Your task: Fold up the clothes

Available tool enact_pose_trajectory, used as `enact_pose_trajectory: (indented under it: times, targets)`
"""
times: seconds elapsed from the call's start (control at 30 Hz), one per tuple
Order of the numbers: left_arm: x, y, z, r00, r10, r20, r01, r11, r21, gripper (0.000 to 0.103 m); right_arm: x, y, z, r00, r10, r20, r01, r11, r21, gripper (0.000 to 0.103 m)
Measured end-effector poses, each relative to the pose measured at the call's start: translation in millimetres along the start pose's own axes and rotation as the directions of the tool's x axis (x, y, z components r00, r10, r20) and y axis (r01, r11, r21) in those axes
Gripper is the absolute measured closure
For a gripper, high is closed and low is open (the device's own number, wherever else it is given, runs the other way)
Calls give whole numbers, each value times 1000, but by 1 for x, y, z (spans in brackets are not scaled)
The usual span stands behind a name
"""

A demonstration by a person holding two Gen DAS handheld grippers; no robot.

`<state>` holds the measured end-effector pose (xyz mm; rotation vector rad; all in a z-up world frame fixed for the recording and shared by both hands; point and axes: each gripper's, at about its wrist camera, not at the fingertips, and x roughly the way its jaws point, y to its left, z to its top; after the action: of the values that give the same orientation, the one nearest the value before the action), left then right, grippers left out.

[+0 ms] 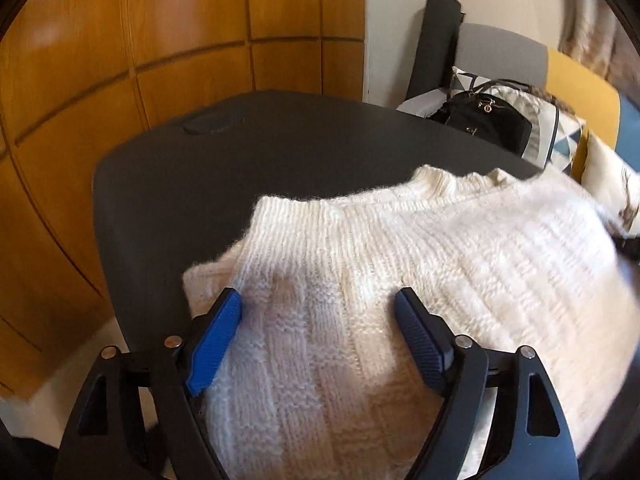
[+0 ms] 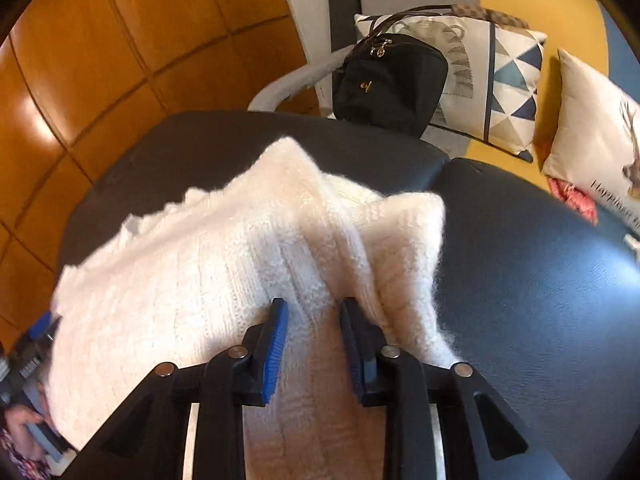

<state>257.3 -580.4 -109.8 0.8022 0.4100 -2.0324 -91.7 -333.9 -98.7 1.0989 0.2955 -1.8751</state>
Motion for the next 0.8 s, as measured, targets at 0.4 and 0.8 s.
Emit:
enact_pose_trajectory:
  times: [0.4,0.8]
  targets:
    - [-26,-8,19,996,-80,25,82,993,-88,21,-30,49,6,995,18,95,-5,991,-134,75]
    - [-4,-35,16,999,-24,-38,20,996,-85,21,2,89,4,999,34,25,-29,982,-185,72]
